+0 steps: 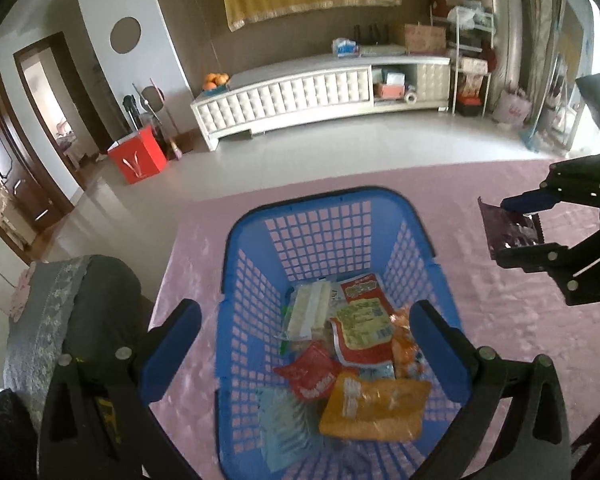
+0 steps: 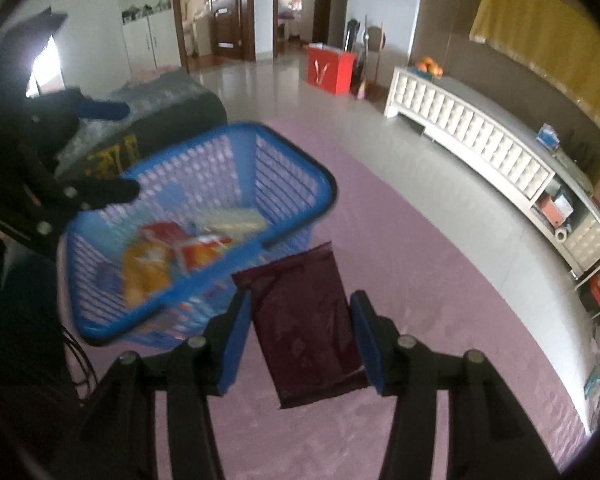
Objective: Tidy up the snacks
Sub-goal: 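Carry the purple pouch over the basket and open the right tool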
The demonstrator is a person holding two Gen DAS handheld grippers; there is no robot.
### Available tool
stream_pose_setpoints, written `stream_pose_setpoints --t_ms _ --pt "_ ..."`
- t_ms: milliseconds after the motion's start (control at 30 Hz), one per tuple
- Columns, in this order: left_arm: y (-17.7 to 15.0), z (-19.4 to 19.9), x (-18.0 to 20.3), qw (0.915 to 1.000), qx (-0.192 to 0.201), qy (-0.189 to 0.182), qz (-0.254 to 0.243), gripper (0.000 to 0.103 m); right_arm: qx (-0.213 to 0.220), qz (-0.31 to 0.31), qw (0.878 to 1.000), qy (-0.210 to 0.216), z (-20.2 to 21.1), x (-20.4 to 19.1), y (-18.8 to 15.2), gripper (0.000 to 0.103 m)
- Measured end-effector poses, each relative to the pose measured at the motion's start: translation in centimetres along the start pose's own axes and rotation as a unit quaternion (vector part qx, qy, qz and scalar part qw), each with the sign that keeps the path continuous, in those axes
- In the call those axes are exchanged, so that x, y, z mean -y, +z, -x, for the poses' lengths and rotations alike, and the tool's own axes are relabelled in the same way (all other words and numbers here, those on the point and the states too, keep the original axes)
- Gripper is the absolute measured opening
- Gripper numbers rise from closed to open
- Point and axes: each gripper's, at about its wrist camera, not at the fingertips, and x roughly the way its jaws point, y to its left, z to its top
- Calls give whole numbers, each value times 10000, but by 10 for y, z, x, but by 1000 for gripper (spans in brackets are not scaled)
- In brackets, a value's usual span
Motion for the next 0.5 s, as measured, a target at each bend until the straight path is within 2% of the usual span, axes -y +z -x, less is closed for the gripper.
stream_pose_setpoints --t_ms 233,500 --pt "-12 52 -12 9984 407 -372 123 103 445 -114 9989 29 43 -36 20 55" --pt "-26 92 -28 9952 773 -600 99 103 731 -122 9971 170 56 -73 44 55"
